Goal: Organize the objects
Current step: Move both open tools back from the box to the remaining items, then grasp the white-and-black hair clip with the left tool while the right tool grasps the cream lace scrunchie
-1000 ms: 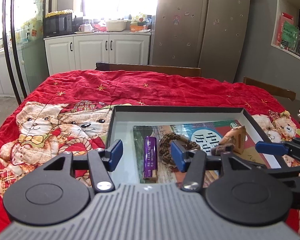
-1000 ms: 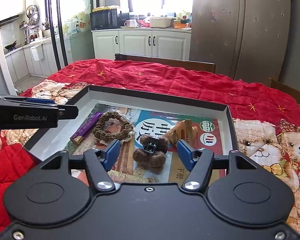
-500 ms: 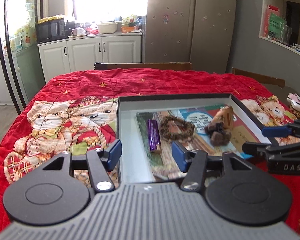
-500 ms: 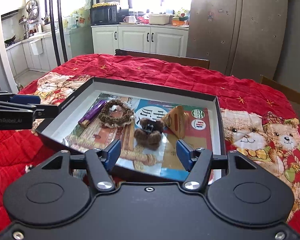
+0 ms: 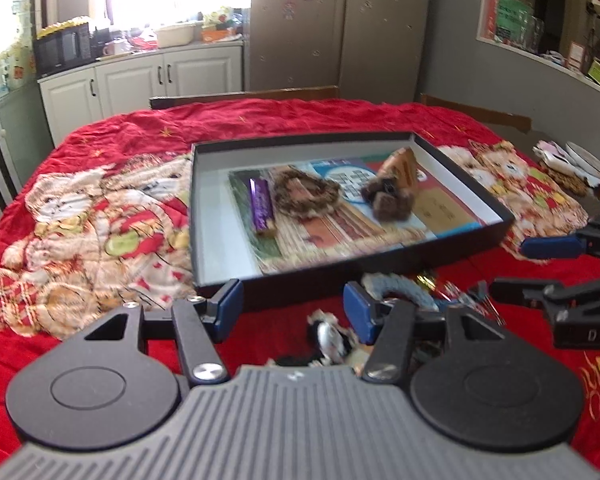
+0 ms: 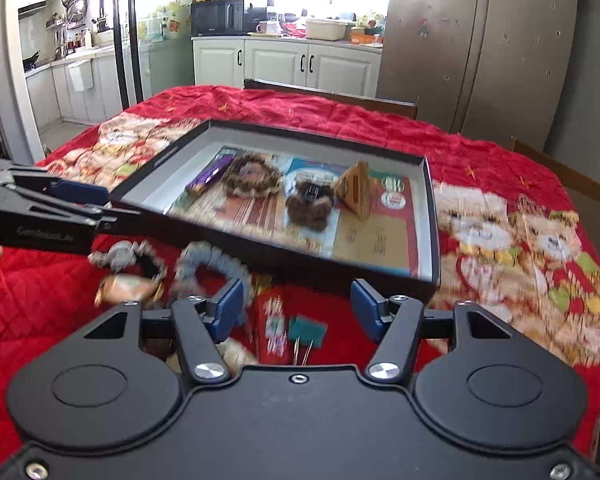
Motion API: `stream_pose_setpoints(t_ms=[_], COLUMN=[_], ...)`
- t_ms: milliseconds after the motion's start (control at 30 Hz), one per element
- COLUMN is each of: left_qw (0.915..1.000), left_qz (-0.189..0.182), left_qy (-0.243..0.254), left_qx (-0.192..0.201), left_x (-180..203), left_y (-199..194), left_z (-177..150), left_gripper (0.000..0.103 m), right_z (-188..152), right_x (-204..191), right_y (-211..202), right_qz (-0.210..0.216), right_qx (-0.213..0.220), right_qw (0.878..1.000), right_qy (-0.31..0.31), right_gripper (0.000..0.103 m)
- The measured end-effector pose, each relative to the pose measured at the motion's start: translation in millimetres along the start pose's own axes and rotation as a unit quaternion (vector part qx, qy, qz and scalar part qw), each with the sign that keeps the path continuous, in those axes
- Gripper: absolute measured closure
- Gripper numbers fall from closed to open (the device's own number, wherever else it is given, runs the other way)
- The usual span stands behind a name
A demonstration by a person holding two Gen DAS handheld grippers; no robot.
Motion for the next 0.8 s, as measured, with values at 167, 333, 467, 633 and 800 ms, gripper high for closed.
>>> stream_pose_setpoints(t_ms=[167, 333, 467, 633, 800], left_qw=[0.9999, 0.9997, 0.9995, 0.9991, 0.9988], left_qz=[-0.006, -0.011, -0.012, -0.012, -0.014], left_qy=[0.001, -0.004, -0.004, -0.016, -0.020], left_qx=[-0.010, -0.021, -0.029, -0.038, -0.041], left_x=[3, 3, 2, -2, -3], left_y=[3, 6, 9, 12, 12], left_z=[-10, -18, -23, -26, -28], left_gripper=[0.034, 0.034, 0.040, 0.055, 0.070], right_z=[-22, -33, -42, -46, -48], right_x=[-13, -17, -21, -22, -22], right_y=[-2, -4, -1, -1, 0], right_qz=[-0.001, 0.018, 0.032, 0.040, 0.046], right_qx=[-0.010, -0.011, -0.019, -0.022, -0.023], right_qw=[1.000, 0.999, 0.999, 0.998, 0.997], right_qy=[0.001, 0.025, 0.037, 0.046, 0.050], right_gripper=[0.055, 0.057, 0.059, 0.063, 0.067])
Point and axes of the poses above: each gripper's, at about its wrist camera, not at the fingertips, and y roughly the way its jaws point, x to its right, z to its top, the point moved 3 cm from there along y, roughly the way its jaws point, and after that the axes turned 11 degrees about -y, right-handed, at the moved point
